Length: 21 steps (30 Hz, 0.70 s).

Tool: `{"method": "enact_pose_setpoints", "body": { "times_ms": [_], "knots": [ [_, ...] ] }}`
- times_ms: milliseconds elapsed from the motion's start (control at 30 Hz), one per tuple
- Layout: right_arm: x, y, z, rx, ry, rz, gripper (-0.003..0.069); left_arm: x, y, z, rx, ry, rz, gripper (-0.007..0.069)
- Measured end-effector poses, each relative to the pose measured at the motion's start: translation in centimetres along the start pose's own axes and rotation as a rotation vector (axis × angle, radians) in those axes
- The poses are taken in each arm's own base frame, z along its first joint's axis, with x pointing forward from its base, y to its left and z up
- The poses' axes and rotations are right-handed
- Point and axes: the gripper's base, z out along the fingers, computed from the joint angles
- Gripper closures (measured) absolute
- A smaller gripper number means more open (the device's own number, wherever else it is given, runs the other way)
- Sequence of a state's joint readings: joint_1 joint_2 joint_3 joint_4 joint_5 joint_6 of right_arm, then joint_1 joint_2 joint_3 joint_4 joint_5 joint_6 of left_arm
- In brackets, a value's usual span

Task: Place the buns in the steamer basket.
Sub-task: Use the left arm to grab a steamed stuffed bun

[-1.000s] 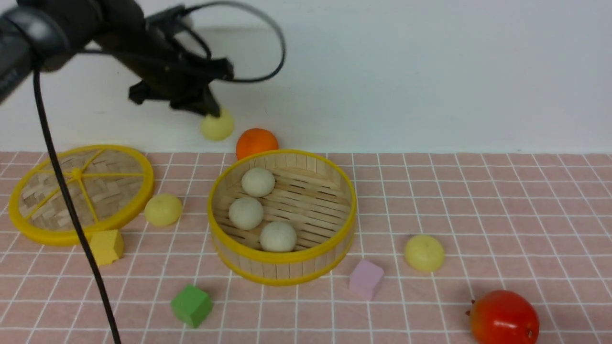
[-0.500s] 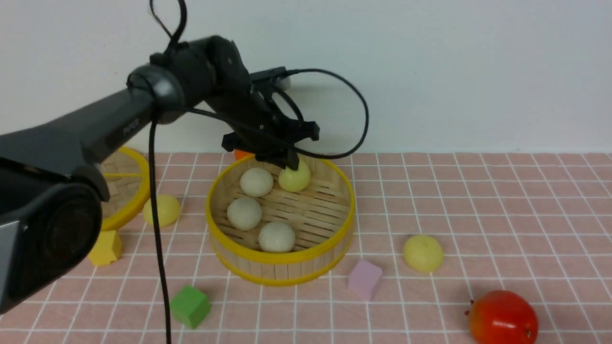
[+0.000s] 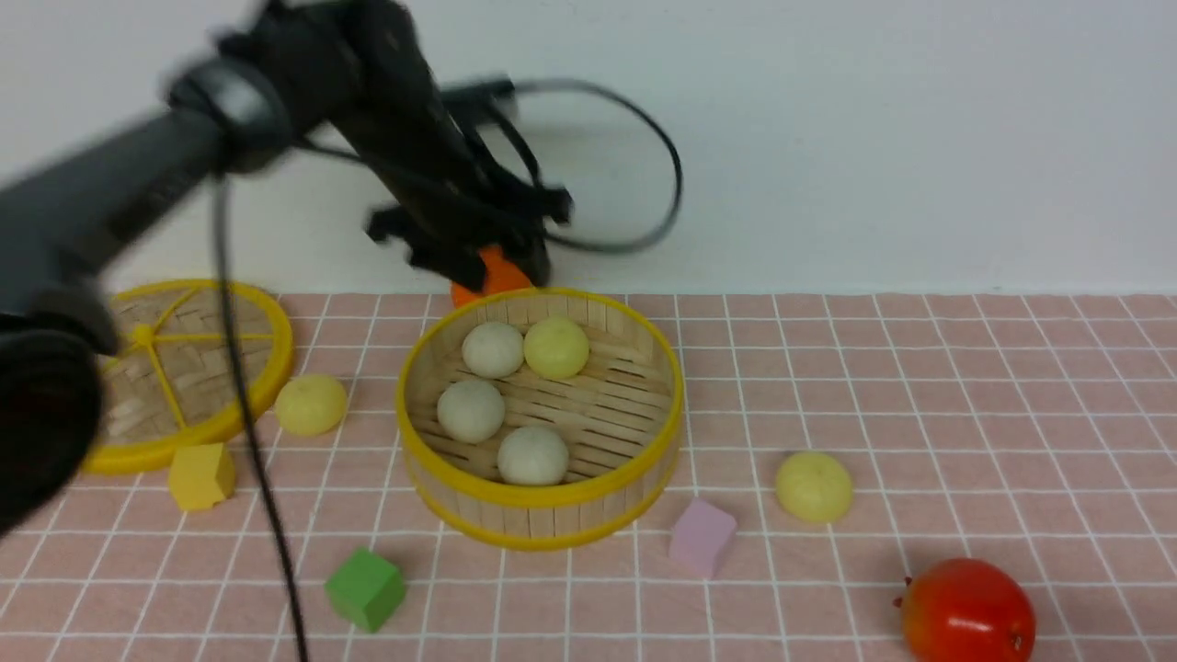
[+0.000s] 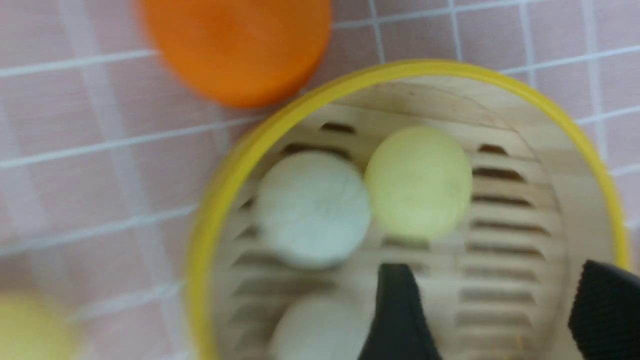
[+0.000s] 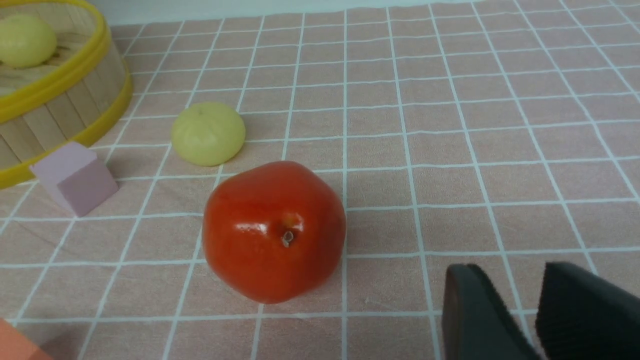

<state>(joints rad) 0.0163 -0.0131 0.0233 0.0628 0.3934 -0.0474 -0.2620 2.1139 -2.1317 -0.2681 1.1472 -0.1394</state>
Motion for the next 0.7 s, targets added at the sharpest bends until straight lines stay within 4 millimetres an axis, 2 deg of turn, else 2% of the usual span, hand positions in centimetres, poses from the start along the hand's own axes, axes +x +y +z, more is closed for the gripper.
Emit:
{"method": "enact_pose_setpoints", "body": {
  "times_ms": [33, 67, 100, 200, 300, 333, 367, 433, 633, 700],
  "knots": [
    [0.0, 0.0, 0.0, 0.000, 0.000, 0.000, 0.0419, 0.0, 0.0, 0.0, 0.000, 0.000, 0.000, 0.0130],
    [0.0, 0.0, 0.0, 0.000, 0.000, 0.000, 0.0419, -0.1, 1.0, -3.2, -0.021, -0.014, -0.027, 0.0127],
    [0.0, 0.0, 0.0, 0.000, 0.000, 0.000, 0.0419, -0.1, 2.4, -5.1, -0.045, -0.030, -0.063, 0.0127],
    [0.0, 0.0, 0.0, 0.000, 0.000, 0.000, 0.0419, 1.0, 5.8, -6.4, -0.102, -0.002, -0.160, 0.0129],
    [0.0, 0.0, 0.0, 0.000, 0.000, 0.000, 0.0419, 3.0, 9.8, -3.6, -0.164, 0.078, -0.293, 0.0139],
    [0.0, 0.0, 0.0, 0.000, 0.000, 0.000, 0.0419, 2.9, 9.9, -3.6, -0.165, 0.070, -0.296, 0.0140],
    [0.0, 0.0, 0.0, 0.000, 0.000, 0.000, 0.0419, 3.9, 11.2, -1.7, -0.181, 0.095, -0.331, 0.0152],
    [0.0, 0.0, 0.0, 0.000, 0.000, 0.000, 0.0419, 4.6, 12.1, 0.2, -0.190, 0.094, -0.348, 0.0176],
    [0.0, 0.0, 0.0, 0.000, 0.000, 0.000, 0.0419, 4.4, 13.0, 2.4, -0.194, 0.061, -0.357, 0.0233],
    [0.0, 0.0, 0.0, 0.000, 0.000, 0.000, 0.0419, 4.6, 13.8, 3.8, -0.218, 0.066, -0.349, 0.0261]
  ]
}}
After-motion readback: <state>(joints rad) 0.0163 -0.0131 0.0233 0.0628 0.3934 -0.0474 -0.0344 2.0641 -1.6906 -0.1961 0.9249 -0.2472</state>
